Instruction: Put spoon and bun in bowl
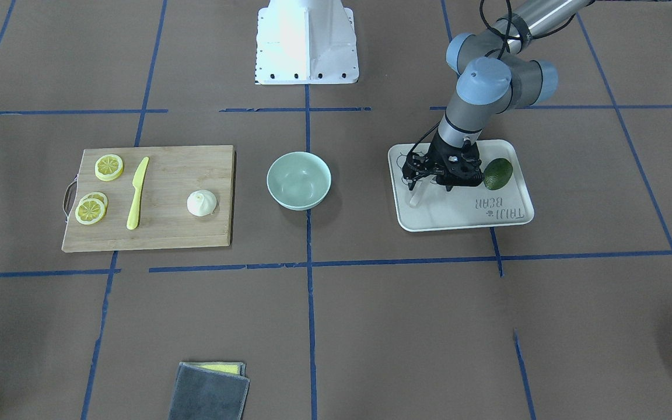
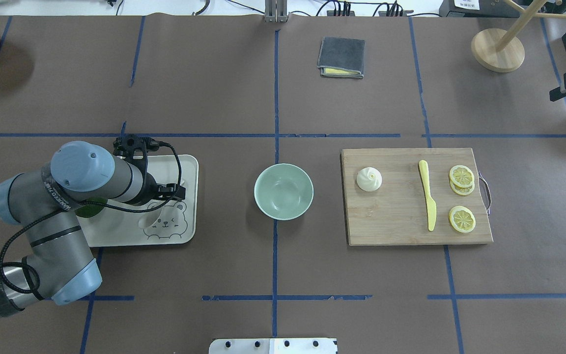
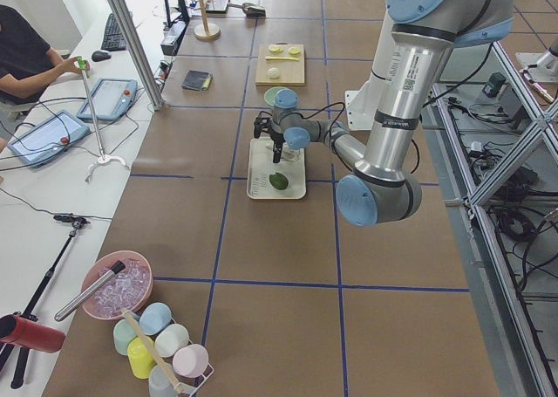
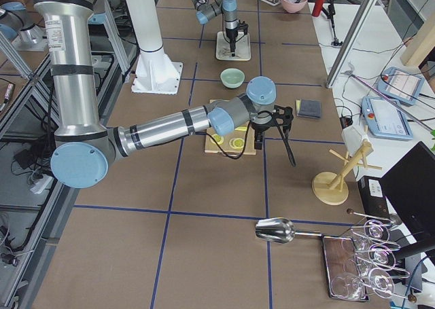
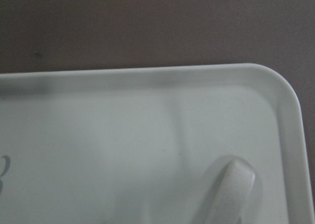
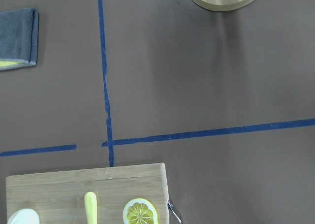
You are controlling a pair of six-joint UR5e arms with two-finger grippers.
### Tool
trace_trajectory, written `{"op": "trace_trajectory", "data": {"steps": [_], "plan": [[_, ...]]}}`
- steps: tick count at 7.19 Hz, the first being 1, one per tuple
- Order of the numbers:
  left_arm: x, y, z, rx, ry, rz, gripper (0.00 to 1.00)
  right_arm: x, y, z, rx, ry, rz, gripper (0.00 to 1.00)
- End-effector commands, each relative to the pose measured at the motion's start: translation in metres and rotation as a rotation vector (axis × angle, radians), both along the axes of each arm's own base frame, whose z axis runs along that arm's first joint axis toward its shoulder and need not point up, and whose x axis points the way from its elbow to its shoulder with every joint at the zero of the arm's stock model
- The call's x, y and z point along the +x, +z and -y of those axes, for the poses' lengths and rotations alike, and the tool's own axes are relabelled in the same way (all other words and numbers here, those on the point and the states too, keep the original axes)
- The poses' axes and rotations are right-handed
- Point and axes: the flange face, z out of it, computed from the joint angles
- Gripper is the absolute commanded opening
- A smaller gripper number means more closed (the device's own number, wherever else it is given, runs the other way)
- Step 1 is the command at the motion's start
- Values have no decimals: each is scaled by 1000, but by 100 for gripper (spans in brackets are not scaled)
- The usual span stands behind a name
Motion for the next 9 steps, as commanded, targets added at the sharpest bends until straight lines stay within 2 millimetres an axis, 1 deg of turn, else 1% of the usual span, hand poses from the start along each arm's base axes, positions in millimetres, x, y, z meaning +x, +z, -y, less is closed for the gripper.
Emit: {"op": "trace_trajectory", "data": {"steps": [1, 3, 5, 6, 8, 9], "plan": [[1, -5, -3, 2, 0, -10, 83, 0, 0, 0, -1, 1, 0, 100], [0, -8, -3, 4, -2, -13, 40, 0, 0, 0, -1, 1, 0, 100], [-5, -17, -4, 10, -5, -24, 27, 0, -1, 1, -2, 0, 2, 100], [-7, -21, -5, 12, -5, -28, 23, -1, -2, 1, -1, -1, 3, 100], [-9, -25, -4, 15, -8, -33, 9, -1, -4, 2, 4, -2, 6, 100], [-12, -29, -5, 15, -10, -33, 7, -1, -4, 2, 2, -2, 7, 100]]}}
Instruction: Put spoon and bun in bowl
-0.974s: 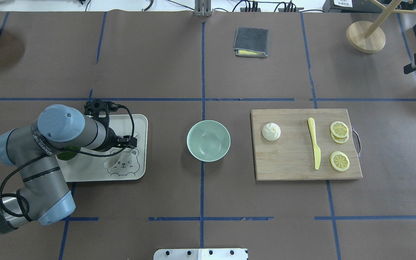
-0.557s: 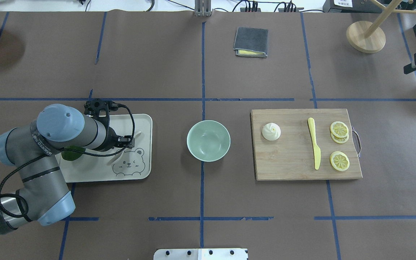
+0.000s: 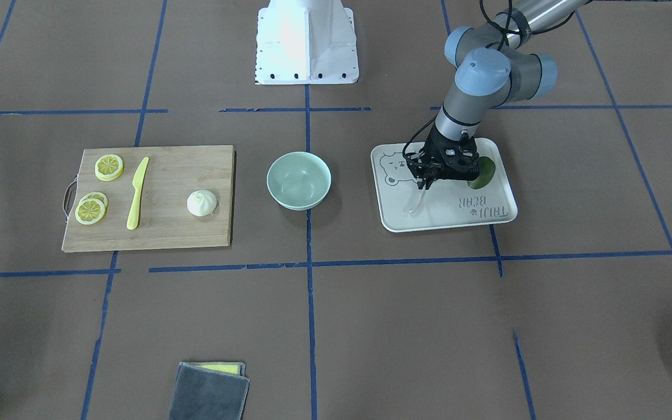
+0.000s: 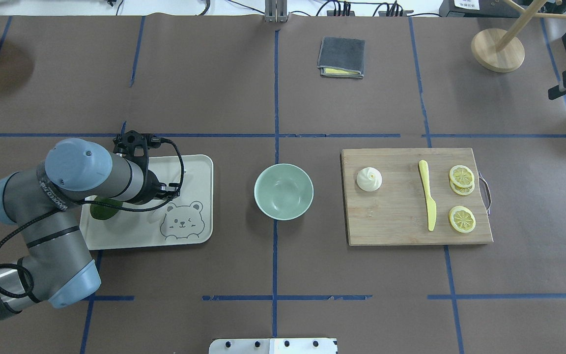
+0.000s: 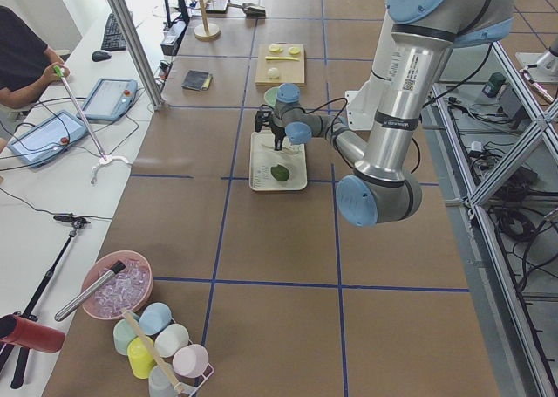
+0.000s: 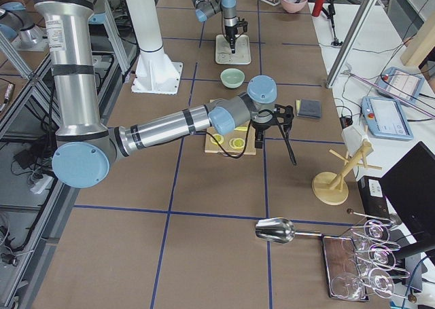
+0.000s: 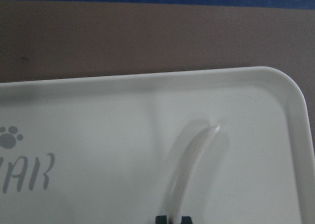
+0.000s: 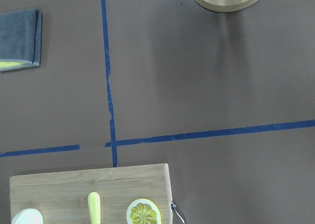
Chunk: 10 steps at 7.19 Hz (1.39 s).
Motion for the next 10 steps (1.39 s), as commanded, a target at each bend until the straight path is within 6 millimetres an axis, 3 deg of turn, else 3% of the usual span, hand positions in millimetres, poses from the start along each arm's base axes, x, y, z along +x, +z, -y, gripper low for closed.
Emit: {"op": "trace_trajectory", "data": {"steps": [1, 2, 3, 7, 9, 10], "plan": [[-7, -13, -3, -7, -2, 11, 0, 0, -2, 1, 2, 0, 0, 100], [-14, -28, -8, -12, -1, 17, 0, -6, -9, 6, -2, 3, 5, 100], [-18, -42, -12, -14, 2, 17, 0, -25, -20, 9, -28, 10, 10, 100], [-10, -155, 8, -250, -219, -151, 0, -136, -78, 19, -20, 9, -36, 100], [5, -203, 15, -433, -344, -269, 0, -186, -83, 5, -18, -2, -74, 100], [23, -213, 26, -511, -392, -312, 0, -219, -96, -4, -17, 3, -84, 100]]}}
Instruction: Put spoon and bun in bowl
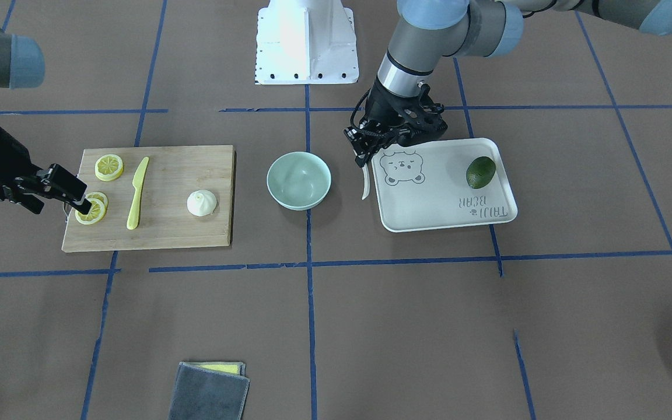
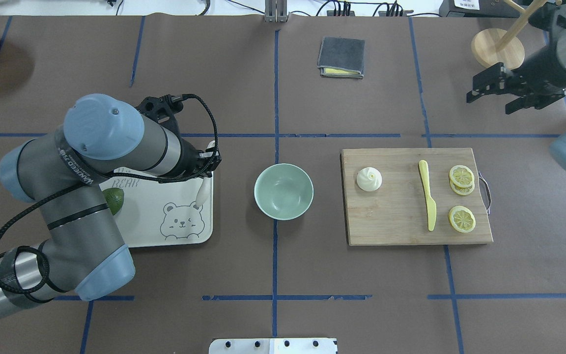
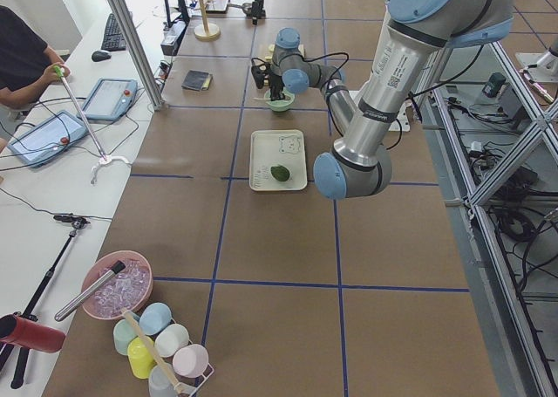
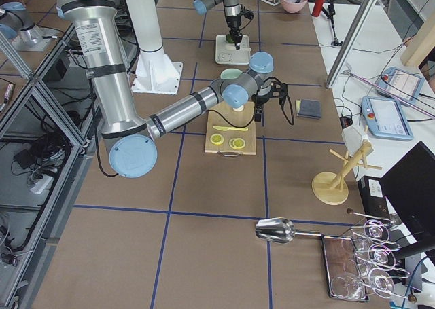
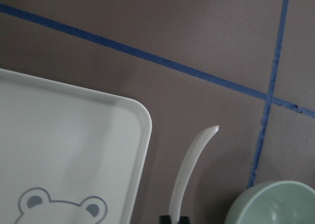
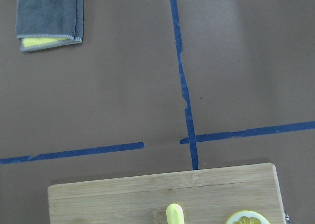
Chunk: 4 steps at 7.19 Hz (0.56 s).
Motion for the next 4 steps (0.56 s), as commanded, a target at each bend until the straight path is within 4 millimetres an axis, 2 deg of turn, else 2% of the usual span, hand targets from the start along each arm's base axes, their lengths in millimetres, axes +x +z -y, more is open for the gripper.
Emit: {"op": "trace_trajectory", "data": {"steps": [1, 2, 3, 4], "plan": [[21, -25, 11, -123, -85, -132, 0, -73, -24, -24, 7, 3, -24, 100], [23, -28, 13, -168, -112, -187, 0, -104, -33, -37, 16, 11, -38, 100], [36, -29, 22, -203, -147, -217, 0, -125, -32, -50, 19, 7, -55, 100], [62, -26, 27, -206, -216, -224, 0, -141, -35, -60, 28, 0, -60, 100]]}}
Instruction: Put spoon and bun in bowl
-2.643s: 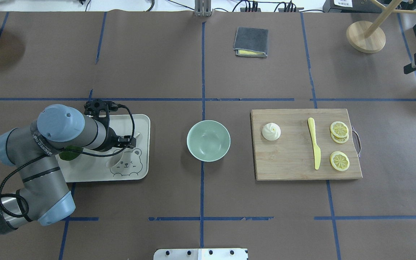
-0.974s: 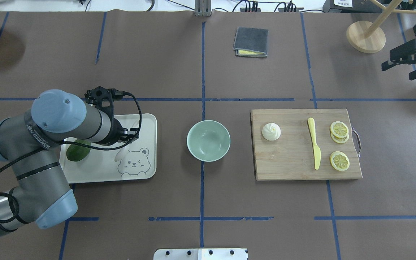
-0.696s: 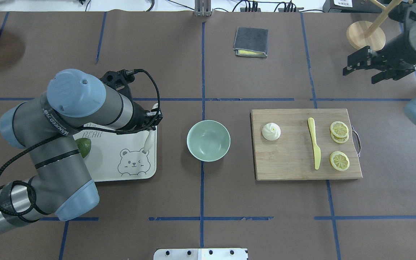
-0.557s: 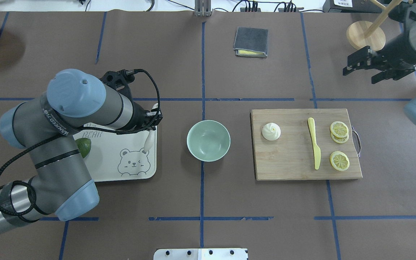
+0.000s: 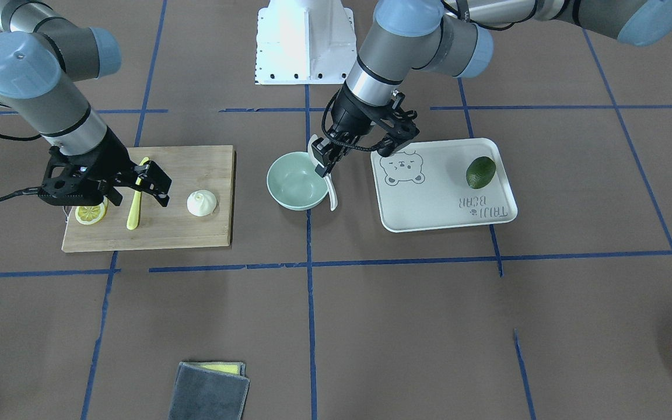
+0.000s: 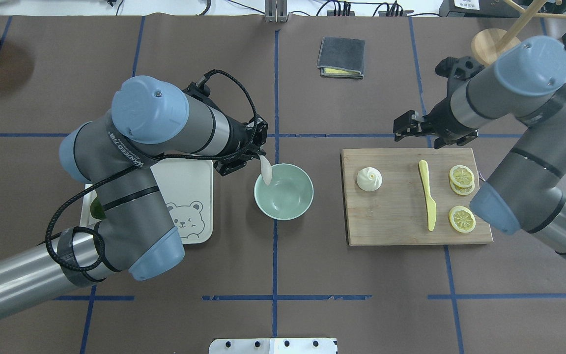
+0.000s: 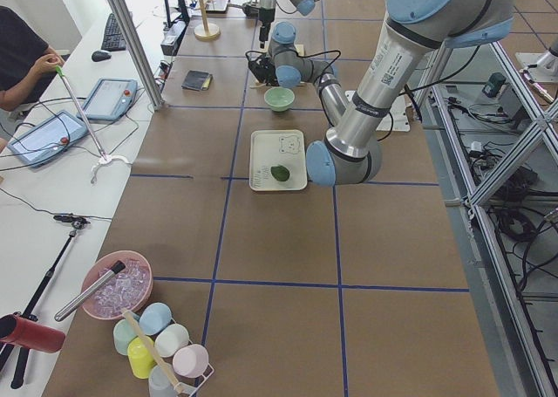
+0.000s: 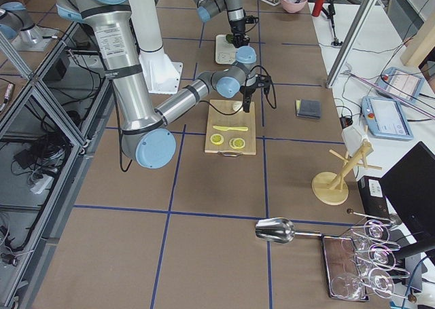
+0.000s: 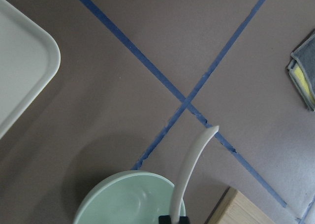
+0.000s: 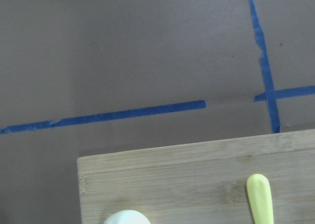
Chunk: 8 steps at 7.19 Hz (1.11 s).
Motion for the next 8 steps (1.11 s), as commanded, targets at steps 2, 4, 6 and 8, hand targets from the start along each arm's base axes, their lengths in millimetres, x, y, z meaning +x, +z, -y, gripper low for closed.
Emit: {"op": "trace_trajectory", "data": {"steps": [2, 4, 6, 8], "plan": [[62, 23, -2, -1, -95, -19, 0, -46, -10, -28, 13, -15, -12, 100], [74, 29, -15, 16, -87, -2, 0, -71, -17, -41, 11, -14, -15, 100], [73, 30, -17, 77, -58, 20, 77, -76, -16, -44, 10, -17, -17, 100], [52, 30, -29, 157, -11, 20, 100, -80, -12, -45, 6, -21, -25, 100]]}}
